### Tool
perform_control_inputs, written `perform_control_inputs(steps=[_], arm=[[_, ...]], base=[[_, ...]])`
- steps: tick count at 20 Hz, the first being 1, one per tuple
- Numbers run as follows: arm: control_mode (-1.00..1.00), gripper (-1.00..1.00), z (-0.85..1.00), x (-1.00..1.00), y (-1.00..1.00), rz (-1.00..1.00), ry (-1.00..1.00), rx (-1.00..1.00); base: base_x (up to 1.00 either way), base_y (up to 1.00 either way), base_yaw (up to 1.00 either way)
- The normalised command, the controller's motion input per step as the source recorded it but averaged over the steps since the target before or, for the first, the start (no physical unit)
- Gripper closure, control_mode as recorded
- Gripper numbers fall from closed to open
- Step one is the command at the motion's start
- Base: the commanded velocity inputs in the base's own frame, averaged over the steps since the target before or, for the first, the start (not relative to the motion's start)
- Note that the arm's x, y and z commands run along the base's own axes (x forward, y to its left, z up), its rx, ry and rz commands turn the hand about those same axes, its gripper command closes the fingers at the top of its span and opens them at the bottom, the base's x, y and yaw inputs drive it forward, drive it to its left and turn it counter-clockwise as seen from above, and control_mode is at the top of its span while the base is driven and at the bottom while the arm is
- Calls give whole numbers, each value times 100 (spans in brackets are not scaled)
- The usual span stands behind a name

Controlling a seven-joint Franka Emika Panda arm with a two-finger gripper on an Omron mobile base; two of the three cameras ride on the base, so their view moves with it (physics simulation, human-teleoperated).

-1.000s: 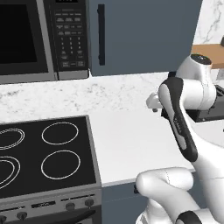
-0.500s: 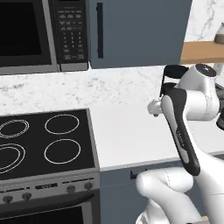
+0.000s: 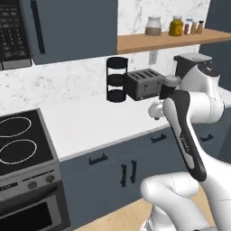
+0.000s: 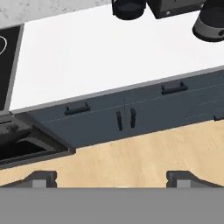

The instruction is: Navigate to the fridge.

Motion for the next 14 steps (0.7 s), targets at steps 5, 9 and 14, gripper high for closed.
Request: perform_control_inputs(steps=[5, 9, 14], arm=[[100, -100, 0, 0, 0, 0, 0, 0], [100, -100, 0, 0, 0, 0, 0, 0], [100, -100, 0, 0, 0, 0, 0, 0]], base=[[-41, -1, -73], [-24, -6, -62], [50, -90, 5]])
